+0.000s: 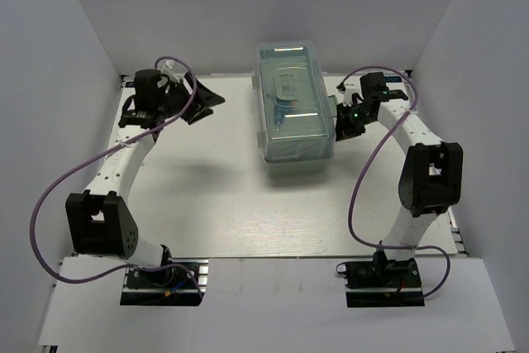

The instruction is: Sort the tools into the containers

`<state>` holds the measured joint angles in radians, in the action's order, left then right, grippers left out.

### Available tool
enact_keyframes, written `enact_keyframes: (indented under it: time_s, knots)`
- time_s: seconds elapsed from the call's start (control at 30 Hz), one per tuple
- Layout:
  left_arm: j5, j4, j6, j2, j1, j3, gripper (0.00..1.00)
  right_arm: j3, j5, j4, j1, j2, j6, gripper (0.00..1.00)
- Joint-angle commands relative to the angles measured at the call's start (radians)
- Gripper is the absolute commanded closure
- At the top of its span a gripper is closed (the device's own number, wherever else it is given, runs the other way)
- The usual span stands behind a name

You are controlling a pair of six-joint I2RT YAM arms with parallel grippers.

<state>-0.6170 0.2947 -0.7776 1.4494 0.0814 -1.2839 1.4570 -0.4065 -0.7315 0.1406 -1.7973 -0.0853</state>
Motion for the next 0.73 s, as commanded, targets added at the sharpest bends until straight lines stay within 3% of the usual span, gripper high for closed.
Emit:
enact_keyframes:
  time_s: [0.0, 0.1, 0.2, 0.3, 0.33, 0.43, 0.47, 0.7]
  knots:
    - [0.026, 0.047, 0.073, -0.034, -0.006, 0.041, 0.25, -0.004, -0.040, -0.006, 0.011, 0.032, 0.010, 1.00]
    - [0.094, 0.168, 0.189, -0.061, -0.006, 0.051, 0.22, -0.015, -0.040, -0.020, 0.013, 0.050, -0.014, 1.00]
    - [0.169, 0.237, 0.300, -0.112, -0.006, 0.084, 0.16, -0.003, 0.134, -0.065, 0.014, 0.072, -0.039, 1.00]
    - [0.230, 0.264, 0.386, -0.219, -0.006, 0.149, 0.00, -0.040, 0.312, -0.078, 0.010, 0.166, -0.105, 0.67]
    - [0.253, 0.245, 0.400, -0.281, -0.006, 0.190, 0.00, -0.096, 0.339, -0.078, 0.011, 0.188, -0.129, 0.49]
    - [0.273, 0.221, 0.423, -0.351, -0.006, 0.235, 0.00, -0.203, 0.353, -0.057, 0.016, 0.323, -0.166, 0.24]
    - [0.273, 0.210, 0.423, -0.363, -0.006, 0.244, 0.00, -0.222, 0.366, -0.040, 0.016, 0.347, -0.156, 0.09]
    - [0.226, 0.149, 0.446, -0.412, -0.006, 0.304, 0.00, -0.343, 0.305, -0.026, 0.013, 0.596, -0.051, 0.09]
